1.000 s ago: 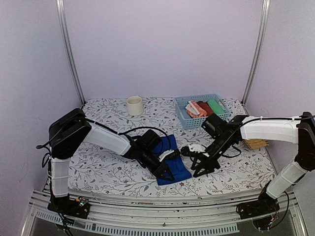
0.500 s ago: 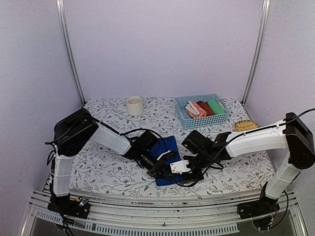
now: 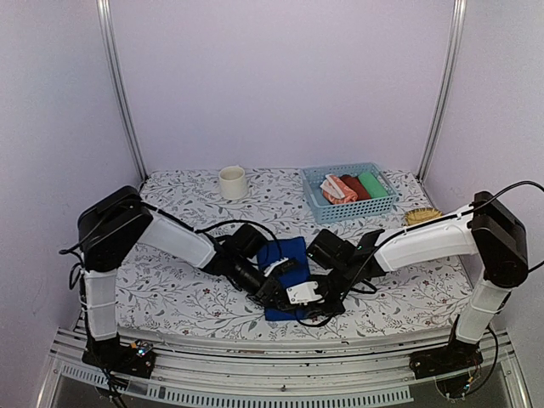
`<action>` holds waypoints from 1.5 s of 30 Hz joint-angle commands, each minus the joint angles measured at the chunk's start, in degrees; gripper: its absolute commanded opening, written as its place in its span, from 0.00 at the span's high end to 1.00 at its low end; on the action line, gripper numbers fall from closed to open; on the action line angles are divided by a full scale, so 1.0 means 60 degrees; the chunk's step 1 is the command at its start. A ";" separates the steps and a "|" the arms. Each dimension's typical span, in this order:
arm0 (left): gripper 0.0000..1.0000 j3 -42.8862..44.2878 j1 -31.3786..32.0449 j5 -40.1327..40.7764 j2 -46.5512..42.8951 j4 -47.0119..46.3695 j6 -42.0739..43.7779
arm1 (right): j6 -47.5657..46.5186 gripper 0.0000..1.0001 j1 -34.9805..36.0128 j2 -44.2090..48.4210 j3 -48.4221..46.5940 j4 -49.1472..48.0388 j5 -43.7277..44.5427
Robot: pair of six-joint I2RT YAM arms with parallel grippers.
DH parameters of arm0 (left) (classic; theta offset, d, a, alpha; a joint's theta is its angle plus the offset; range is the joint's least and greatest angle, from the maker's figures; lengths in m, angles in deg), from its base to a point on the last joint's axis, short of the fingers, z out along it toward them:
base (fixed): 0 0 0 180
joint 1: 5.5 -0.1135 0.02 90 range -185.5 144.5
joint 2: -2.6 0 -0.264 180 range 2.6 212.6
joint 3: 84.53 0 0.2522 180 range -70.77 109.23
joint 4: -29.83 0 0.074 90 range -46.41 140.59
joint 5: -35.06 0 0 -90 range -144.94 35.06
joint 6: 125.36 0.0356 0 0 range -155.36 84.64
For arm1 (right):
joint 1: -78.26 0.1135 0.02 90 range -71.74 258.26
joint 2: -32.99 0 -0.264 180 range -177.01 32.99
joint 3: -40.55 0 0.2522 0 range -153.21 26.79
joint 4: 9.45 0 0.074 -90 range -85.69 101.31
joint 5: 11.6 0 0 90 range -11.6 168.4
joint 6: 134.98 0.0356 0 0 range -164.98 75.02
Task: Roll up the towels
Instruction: Roll the towel at the center of the board.
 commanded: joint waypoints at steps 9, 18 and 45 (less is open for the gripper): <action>0.65 -0.4536 0.2080 0.8808 -0.6354 -0.1973 0.2577 | 0.0347 0.97 -0.1647 -0.3405 -0.3218 0.5397 -0.6099; 0.70 -0.5021 0.4542 1.1295 -0.6531 -0.1931 0.4735 | 0.0388 0.96 -0.2177 -0.5537 -0.5168 0.7032 -0.6218; 0.91 -0.1478 0.4824 1.2432 -0.2158 0.0273 0.7326 | 0.0271 0.69 -0.2453 -0.4421 -0.5192 0.7540 -0.6150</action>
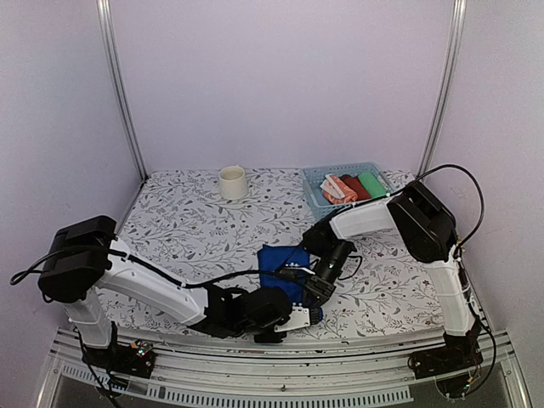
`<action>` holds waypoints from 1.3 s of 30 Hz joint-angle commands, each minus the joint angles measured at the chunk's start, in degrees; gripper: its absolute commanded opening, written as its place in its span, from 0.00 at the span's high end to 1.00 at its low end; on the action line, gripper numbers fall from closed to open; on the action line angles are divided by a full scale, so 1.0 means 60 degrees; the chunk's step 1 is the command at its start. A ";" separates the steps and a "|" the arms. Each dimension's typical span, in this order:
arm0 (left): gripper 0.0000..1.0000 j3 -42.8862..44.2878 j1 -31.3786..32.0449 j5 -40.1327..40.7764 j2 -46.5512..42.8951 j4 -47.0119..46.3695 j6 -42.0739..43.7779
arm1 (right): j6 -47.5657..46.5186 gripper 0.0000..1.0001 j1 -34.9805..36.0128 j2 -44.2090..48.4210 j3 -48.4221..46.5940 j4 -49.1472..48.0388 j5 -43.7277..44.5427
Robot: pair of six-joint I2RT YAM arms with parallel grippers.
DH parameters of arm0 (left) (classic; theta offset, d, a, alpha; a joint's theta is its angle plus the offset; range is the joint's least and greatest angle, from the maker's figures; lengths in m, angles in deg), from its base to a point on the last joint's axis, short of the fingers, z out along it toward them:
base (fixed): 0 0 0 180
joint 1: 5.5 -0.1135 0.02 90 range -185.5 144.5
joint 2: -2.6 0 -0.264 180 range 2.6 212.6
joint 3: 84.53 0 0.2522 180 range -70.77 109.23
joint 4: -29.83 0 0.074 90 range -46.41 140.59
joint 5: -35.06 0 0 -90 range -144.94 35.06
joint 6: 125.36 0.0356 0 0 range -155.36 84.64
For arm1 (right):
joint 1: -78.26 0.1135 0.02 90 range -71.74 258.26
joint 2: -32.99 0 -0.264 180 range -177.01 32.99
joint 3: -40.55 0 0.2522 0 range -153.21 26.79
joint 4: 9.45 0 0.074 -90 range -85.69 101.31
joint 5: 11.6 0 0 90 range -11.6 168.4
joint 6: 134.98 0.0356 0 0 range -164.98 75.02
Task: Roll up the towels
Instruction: Roll the towel at the center of the board.
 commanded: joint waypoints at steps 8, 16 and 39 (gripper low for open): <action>1.00 0.1748 -0.0734 -0.3546 0.0487 0.2424 -0.2590 | 0.0076 0.61 -0.1248 0.4701 0.1132 -0.1237 0.1165; 1.00 0.1944 -0.2659 -0.7681 0.1145 0.2294 -0.4850 | 0.0485 0.63 -0.1271 0.7840 0.3758 -0.3585 0.2531; 1.00 0.0919 -0.4250 -1.2122 0.2068 -0.0789 -0.9367 | -0.0360 0.58 0.2589 0.6455 0.5790 -0.7501 0.7024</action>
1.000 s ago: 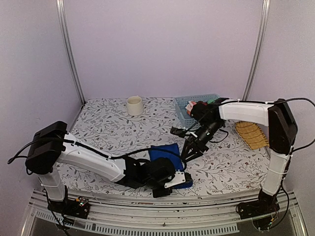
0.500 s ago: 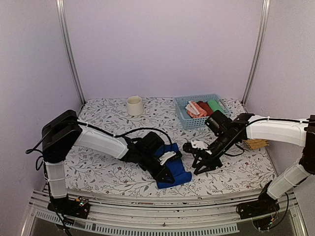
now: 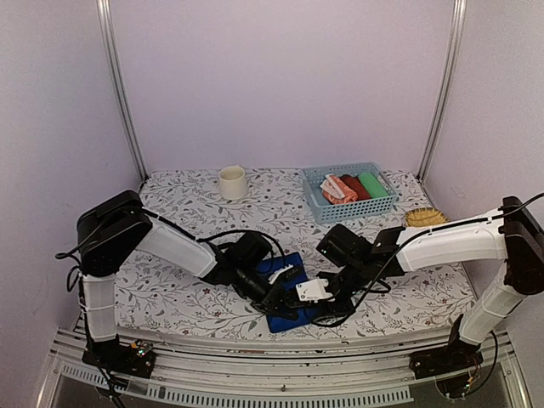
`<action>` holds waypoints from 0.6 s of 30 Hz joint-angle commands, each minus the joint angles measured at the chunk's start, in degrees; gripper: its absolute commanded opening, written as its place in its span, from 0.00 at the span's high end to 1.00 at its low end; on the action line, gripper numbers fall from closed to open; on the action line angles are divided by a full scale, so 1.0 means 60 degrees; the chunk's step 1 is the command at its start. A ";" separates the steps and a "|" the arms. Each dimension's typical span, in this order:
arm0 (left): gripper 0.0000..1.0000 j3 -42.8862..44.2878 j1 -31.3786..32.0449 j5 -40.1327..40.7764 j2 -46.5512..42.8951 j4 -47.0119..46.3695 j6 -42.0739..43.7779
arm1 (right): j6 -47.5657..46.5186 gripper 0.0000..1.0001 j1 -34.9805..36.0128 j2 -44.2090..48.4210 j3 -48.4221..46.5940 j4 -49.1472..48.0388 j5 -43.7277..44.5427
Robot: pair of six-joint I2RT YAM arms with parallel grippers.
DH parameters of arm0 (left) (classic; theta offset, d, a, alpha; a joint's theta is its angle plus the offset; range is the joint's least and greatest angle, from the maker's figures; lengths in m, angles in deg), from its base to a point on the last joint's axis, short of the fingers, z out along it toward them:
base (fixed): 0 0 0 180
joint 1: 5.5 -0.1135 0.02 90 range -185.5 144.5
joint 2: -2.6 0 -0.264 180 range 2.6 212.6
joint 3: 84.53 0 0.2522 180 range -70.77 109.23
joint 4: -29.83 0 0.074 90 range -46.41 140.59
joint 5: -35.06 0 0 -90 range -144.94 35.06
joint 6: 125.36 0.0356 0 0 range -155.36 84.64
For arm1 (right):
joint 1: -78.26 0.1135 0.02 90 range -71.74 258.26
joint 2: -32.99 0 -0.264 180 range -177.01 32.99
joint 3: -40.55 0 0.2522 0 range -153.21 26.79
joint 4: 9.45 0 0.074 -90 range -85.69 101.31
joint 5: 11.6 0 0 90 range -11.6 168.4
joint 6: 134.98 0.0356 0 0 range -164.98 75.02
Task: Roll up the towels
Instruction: Roll the towel at the center of the board.
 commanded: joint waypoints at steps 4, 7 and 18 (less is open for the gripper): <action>1.00 -0.0219 -0.0295 -0.0489 0.0348 -0.0283 -0.0672 | -0.0282 0.59 0.0485 -0.0777 0.0134 -0.1073 0.0760; 1.00 -0.0292 -0.0350 -0.0453 0.0368 -0.0375 -0.0719 | -0.0359 0.61 0.0693 -0.1028 0.0211 -0.1183 0.0787; 0.68 -0.1351 -0.0468 0.1410 -0.1969 -0.0048 0.1253 | -0.0421 0.94 0.0729 -0.1942 -0.0648 0.0492 -0.0832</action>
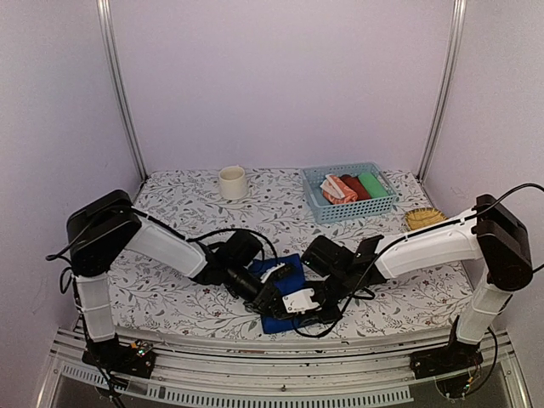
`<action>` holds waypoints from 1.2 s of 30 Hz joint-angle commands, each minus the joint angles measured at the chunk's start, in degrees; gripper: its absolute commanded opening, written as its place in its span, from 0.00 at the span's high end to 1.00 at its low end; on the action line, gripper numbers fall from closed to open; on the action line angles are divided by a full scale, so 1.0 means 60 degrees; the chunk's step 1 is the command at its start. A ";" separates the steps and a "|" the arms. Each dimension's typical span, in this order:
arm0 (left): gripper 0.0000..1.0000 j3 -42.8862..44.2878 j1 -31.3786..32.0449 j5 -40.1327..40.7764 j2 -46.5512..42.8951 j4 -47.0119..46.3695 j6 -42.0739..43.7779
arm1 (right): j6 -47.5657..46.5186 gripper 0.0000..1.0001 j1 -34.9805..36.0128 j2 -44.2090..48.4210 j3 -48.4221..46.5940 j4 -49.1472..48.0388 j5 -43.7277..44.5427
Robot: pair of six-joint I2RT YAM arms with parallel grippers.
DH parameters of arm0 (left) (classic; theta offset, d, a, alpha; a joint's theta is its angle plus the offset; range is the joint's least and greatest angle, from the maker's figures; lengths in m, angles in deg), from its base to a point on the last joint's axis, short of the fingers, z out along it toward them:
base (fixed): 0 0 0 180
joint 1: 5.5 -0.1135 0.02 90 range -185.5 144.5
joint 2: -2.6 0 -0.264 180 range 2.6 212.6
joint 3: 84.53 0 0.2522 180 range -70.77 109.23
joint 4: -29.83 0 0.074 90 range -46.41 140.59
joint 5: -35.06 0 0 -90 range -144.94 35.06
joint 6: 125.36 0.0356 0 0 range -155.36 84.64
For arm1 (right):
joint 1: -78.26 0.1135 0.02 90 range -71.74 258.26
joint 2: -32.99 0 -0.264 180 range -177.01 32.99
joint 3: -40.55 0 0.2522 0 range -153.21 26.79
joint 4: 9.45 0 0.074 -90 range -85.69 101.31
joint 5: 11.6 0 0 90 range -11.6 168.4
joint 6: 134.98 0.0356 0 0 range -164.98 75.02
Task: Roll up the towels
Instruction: Roll the towel at the center of the board.
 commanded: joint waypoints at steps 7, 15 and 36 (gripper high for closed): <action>0.65 -0.3034 0.0227 0.6364 -0.4369 0.0060 0.1530 | 0.0379 0.96 -0.0640 -0.1931 -0.2078 0.3494 -0.3475; 0.67 -0.4306 0.3853 1.1940 -0.6343 -0.0059 0.2166 | 0.0263 0.96 -0.1857 -0.5150 -0.5446 0.6313 -0.5185; 0.57 -0.0984 0.5234 1.4238 -0.2303 0.2115 0.7319 | 0.0163 0.95 -0.2215 -0.6693 -0.6467 0.7448 -0.5414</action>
